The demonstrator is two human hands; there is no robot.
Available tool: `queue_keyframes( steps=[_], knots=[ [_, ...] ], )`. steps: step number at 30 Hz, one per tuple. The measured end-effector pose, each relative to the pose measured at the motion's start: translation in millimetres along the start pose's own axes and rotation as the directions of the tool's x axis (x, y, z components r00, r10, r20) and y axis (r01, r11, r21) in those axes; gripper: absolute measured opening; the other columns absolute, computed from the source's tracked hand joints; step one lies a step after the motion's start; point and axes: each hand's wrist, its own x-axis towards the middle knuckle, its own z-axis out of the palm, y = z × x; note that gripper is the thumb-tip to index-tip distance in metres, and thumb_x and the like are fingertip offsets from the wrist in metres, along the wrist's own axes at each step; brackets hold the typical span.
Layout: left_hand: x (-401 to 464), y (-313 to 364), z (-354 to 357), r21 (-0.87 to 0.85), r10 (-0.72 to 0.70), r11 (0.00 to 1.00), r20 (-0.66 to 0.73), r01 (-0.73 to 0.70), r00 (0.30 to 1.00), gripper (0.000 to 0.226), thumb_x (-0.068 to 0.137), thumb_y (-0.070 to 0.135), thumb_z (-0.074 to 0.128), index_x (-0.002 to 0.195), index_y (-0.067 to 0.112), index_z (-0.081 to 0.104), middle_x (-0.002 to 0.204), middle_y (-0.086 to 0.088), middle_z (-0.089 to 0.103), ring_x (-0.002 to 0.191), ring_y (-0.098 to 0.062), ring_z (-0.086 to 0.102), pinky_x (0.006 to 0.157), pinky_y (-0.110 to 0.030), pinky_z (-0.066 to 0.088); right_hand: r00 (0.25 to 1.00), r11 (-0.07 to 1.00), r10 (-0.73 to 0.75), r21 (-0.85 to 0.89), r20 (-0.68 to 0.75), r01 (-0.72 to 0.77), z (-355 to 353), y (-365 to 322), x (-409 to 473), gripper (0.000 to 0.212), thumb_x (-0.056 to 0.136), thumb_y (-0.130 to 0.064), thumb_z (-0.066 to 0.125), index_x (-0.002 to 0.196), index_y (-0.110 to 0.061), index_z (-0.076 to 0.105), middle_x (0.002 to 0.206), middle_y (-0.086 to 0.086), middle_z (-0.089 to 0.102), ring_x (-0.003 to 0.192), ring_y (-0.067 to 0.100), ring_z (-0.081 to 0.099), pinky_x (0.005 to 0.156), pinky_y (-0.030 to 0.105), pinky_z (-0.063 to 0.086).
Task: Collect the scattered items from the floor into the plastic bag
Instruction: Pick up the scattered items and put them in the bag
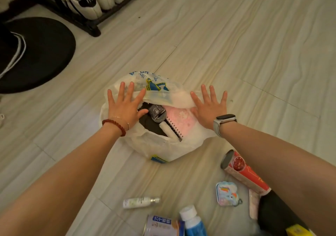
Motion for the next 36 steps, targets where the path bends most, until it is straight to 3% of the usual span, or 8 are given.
queue_keyframes(
  steps=[6, 9, 12, 16, 24, 27, 31, 36],
  knots=[
    [-81.2, 32.8, 2.4, -0.321, 0.011, 0.935, -0.398, -0.151, 0.917, 0.055, 0.086, 0.046, 0.040, 0.135, 0.020, 0.038, 0.148, -0.015, 0.032, 0.140, -0.033, 0.018, 0.109, -0.059, 0.011, 0.884, 0.928, -0.259, 0.153, -0.390, 0.339, -9.0, 16.1, -66.4, 0.058, 0.092, -0.036, 0.037, 0.144, -0.026, 0.016, 0.156, 0.012, 0.011, 0.144, 0.029, 0.009, 0.113, 0.054, 0.003],
    [-130.7, 48.5, 22.1, -0.301, 0.151, 0.892, -0.503, -0.336, 0.851, 0.045, 0.083, 0.038, 0.049, 0.122, 0.016, 0.049, 0.133, -0.017, 0.050, 0.127, -0.031, 0.036, 0.101, -0.048, 0.032, 0.846, 0.876, -0.137, 0.336, -0.516, 0.347, 1.7, 36.4, -104.8, 0.056, 0.088, -0.033, 0.041, 0.139, -0.013, 0.031, 0.146, 0.018, 0.034, 0.134, 0.029, 0.031, 0.110, 0.042, 0.025],
    [-170.0, 63.0, 42.2, -0.388, 0.347, 0.790, -0.355, -0.474, 0.868, 0.043, 0.084, 0.043, 0.052, 0.117, 0.016, 0.052, 0.118, -0.014, 0.058, 0.108, -0.028, 0.053, 0.085, -0.039, 0.050, 0.941, 0.872, -0.022, 0.454, -0.338, 0.183, 29.7, 46.6, -135.7, 0.067, 0.082, -0.044, 0.045, 0.139, -0.010, 0.032, 0.138, 0.019, 0.040, 0.126, 0.032, 0.041, 0.102, 0.045, 0.040],
    [-209.3, 75.0, 66.1, -0.456, 0.621, 0.677, -0.066, -0.577, 0.781, 0.063, 0.072, 0.072, 0.047, 0.116, 0.026, 0.048, 0.106, 0.002, 0.062, 0.093, -0.013, 0.058, 0.076, -0.025, 0.052, 0.998, 0.963, -0.034, 0.268, 0.061, 0.016, 58.2, 55.3, -155.3, 0.082, 0.081, -0.051, 0.055, 0.145, -0.023, 0.013, 0.141, 0.013, 0.035, 0.123, 0.034, 0.042, 0.093, 0.044, 0.041],
    [-219.5, 80.1, 72.4, -0.390, 0.701, 0.679, 0.093, -0.623, 0.707, 0.076, 0.061, 0.065, 0.055, 0.123, 0.025, 0.040, 0.106, 0.001, 0.065, 0.093, -0.019, 0.062, 0.083, -0.028, 0.046, 0.967, 0.940, -0.082, 0.341, 0.241, -0.006, 36.3, 51.0, -149.8, 0.070, 0.076, -0.040, 0.061, 0.135, -0.018, 0.030, 0.125, 0.009, 0.053, 0.107, 0.028, 0.055, 0.086, 0.038, 0.046],
    [-207.7, 76.3, 56.6, -0.590, 0.582, 0.675, 0.057, -0.443, 0.811, 0.065, 0.063, 0.057, 0.063, 0.118, 0.025, 0.049, 0.101, -0.001, 0.066, 0.089, -0.019, 0.061, 0.083, -0.029, 0.048, 0.950, 0.802, -0.157, 0.596, 0.270, -0.037, 12.0, 42.8, -150.4, 0.064, 0.073, -0.033, 0.066, 0.128, -0.021, 0.036, 0.113, 0.003, 0.058, 0.094, 0.020, 0.059, 0.083, 0.032, 0.049],
    [-179.6, 64.6, 10.7, -0.899, 0.177, 0.425, -0.033, -0.106, 0.984, 0.081, 0.051, 0.066, 0.063, 0.120, 0.024, 0.051, 0.104, 0.012, 0.063, 0.092, 0.011, 0.058, 0.080, -0.002, 0.042, 0.977, 0.641, -0.199, 0.765, 0.081, 0.067, -28.0, 27.8, -135.9, 0.054, 0.075, -0.028, 0.069, 0.122, -0.022, 0.043, 0.108, -0.002, 0.054, 0.095, 0.016, 0.057, 0.081, 0.027, 0.047],
    [-121.0, 58.5, -38.1, -0.978, -0.280, 0.205, -0.099, -0.042, 0.955, 0.056, 0.061, 0.052, 0.066, 0.109, 0.023, 0.057, 0.096, 0.013, 0.064, 0.085, 0.001, 0.062, 0.073, -0.013, 0.051, 0.966, 0.322, 0.045, 0.919, -0.256, 0.228, -57.8, 3.5, -104.5, 0.069, 0.074, -0.019, 0.075, 0.132, -0.015, 0.037, 0.114, -0.008, 0.050, 0.103, 0.005, 0.053, 0.088, 0.011, 0.043]
  ],
)
